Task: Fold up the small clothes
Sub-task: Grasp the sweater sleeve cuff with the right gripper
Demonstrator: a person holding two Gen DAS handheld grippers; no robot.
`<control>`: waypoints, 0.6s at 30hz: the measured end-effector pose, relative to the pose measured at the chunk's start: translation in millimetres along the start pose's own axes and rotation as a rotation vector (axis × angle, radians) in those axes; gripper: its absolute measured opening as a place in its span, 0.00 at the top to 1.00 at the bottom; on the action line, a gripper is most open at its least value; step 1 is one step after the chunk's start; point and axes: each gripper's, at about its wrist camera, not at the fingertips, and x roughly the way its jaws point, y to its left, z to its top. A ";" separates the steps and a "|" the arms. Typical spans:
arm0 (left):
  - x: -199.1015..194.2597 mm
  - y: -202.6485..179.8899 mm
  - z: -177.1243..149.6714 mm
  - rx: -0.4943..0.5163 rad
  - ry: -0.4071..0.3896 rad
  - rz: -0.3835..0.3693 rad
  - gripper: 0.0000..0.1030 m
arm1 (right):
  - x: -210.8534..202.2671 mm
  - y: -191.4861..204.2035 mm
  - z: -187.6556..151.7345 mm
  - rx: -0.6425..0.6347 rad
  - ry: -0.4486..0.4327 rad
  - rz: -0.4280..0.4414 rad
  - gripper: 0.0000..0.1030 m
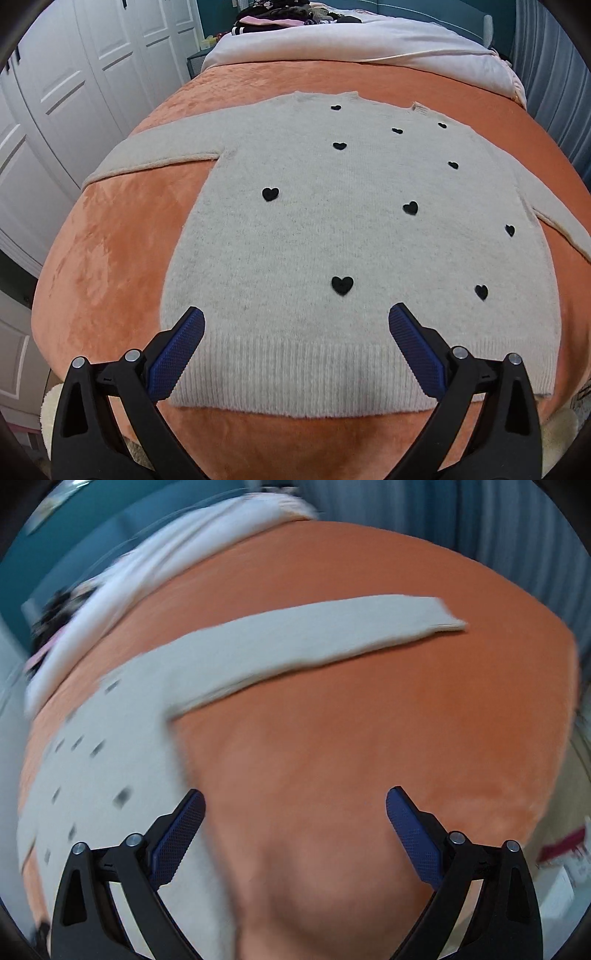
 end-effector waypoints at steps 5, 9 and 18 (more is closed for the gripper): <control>6.8 -8.7 6.5 0.026 -0.002 0.008 0.05 | -21.2 16.4 18.3 -0.149 -0.123 -0.046 0.12; 9.9 -8.6 11.8 0.037 -0.004 -0.003 0.05 | 24.9 -37.5 61.0 0.067 -0.050 0.056 0.05; 26.2 11.4 29.1 -0.034 0.008 0.026 0.05 | 125.5 -121.6 105.8 0.482 -0.018 -0.015 0.14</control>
